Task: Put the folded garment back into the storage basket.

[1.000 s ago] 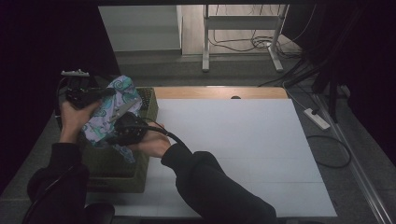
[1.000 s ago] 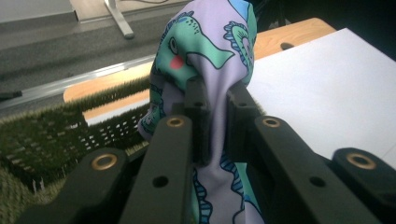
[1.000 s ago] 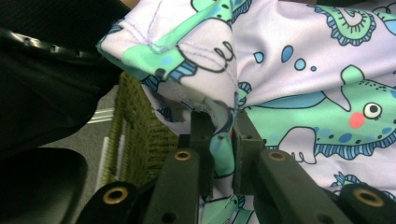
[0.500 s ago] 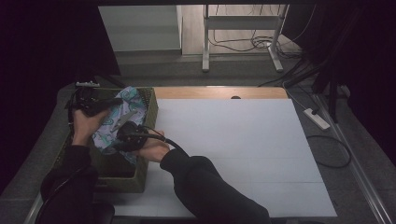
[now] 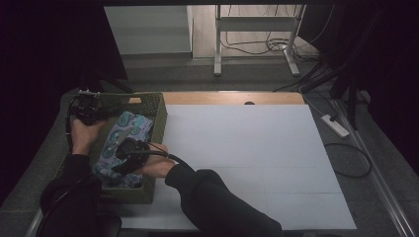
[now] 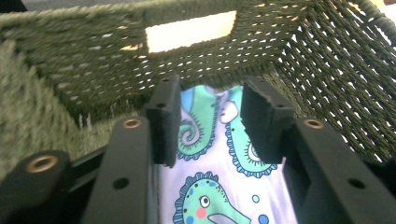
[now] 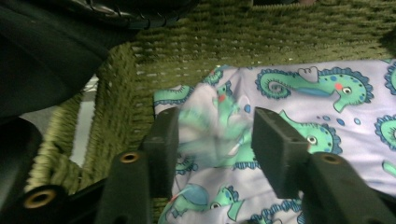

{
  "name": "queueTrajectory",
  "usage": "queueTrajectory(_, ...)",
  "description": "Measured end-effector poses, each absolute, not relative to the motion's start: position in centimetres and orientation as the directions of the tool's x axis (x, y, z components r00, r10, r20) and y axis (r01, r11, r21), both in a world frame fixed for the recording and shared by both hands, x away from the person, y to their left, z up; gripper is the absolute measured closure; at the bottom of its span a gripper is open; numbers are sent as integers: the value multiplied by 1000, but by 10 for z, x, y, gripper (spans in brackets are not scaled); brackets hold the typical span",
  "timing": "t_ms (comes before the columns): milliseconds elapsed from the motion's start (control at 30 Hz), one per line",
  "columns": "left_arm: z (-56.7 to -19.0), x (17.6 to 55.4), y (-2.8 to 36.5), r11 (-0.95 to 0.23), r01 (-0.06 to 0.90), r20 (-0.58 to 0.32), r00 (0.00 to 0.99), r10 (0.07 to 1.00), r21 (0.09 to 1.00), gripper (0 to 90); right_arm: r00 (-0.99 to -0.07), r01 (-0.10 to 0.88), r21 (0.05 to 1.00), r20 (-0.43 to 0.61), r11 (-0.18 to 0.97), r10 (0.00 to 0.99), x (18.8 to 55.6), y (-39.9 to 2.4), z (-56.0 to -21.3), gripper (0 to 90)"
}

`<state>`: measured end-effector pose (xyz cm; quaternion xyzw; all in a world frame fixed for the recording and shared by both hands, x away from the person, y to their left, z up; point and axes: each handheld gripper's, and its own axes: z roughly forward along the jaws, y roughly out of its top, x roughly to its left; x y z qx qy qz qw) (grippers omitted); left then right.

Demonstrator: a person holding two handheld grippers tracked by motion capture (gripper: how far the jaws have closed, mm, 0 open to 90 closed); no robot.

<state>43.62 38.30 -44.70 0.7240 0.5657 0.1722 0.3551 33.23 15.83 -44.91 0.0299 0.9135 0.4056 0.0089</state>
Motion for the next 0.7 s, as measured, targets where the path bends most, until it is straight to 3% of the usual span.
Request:
queueTrajectory(333,-439,432,382,-102,697,-167,307,937,710,401,-990,135,761,84,635,109,342,140,-438,423)
queueTrajectory(700,-432,422,377,-101,689,-186,329,926,718,229,-983,175,765,97,620,158,346,117,-431,266)
